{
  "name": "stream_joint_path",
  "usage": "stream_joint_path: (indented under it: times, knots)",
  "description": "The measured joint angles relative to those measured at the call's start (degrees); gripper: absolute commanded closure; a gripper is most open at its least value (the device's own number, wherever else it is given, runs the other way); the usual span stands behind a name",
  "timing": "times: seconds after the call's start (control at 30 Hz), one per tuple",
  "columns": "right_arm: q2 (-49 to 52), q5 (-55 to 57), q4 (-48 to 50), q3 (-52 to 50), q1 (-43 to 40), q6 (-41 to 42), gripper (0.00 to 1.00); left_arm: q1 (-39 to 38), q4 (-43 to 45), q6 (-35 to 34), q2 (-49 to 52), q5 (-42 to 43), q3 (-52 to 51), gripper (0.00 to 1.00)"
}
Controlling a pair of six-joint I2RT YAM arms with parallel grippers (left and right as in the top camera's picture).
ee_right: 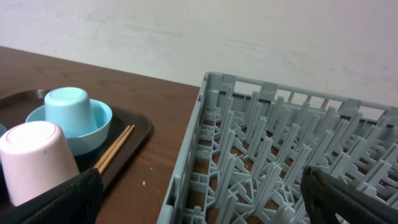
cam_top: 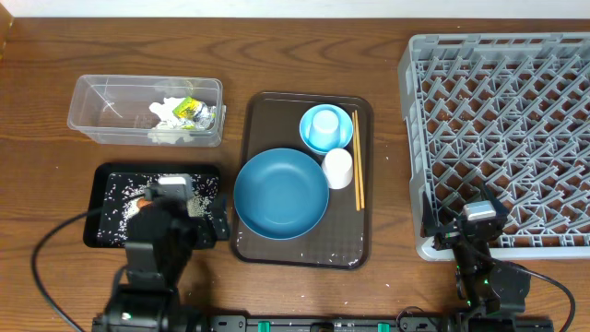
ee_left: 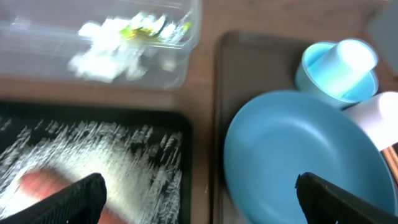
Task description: Sort waste into correct bins and load items into the dishwasher rack
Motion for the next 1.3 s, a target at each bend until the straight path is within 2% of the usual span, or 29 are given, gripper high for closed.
stream_joint_path:
  times: [0.2,0.37,0.9,1.3]
  knots:
    - [0.0,0.0,0.0,0.0,0.0,0.0,0.01,0.0,14.8,2.8,-7.4,2.2,-12.2,0.0]
    - [0.0,0.0,0.0,0.0,0.0,0.0,0.01,0.6,20.5,3.4,-12.7,2.4,-17.3,0.0]
    - [0.0,0.0,0.0,0.0,0.0,0.0,0.01,3.4,24.2,3.6,-24.9,2.4,-23.3,0.0]
    - [0.0,0.0,0.0,0.0,0.0,0.0,0.01,3.4,23.9,4.6,-25.4,-0.9,-23.3,0.0]
